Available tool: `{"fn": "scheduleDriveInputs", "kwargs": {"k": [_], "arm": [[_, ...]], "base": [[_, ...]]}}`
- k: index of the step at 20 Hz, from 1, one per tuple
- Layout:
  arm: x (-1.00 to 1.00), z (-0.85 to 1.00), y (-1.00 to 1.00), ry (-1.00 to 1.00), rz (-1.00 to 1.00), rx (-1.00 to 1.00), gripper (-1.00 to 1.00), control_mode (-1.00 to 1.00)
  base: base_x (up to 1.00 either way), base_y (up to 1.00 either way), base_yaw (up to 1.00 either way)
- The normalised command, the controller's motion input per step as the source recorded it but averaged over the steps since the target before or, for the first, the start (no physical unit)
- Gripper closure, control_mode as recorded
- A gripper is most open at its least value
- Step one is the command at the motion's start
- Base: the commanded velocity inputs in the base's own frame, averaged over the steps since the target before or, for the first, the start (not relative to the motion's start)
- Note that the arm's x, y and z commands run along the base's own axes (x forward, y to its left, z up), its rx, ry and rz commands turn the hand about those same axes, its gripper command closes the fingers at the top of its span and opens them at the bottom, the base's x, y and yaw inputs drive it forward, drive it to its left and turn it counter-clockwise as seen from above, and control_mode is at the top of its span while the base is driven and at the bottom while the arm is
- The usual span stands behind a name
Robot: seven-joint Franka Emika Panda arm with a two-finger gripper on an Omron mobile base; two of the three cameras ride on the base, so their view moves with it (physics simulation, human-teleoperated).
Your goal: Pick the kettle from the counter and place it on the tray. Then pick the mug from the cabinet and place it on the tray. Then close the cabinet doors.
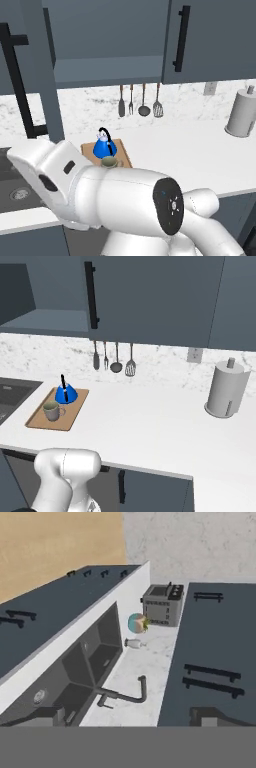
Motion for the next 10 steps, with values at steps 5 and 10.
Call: {"fn": "scheduleDriveInputs", "kwargs": {"k": [5, 10], "arm": [[0.26, 0.01, 0.3, 0.0, -0.17, 0.2, -1.0, -1.0], [0.16, 0.08, 0.32, 0.0, -0.17, 0.23, -1.0, -1.0]], "base": [[0.0, 0.0, 0.0], [0.0, 0.0, 0.0]]}}
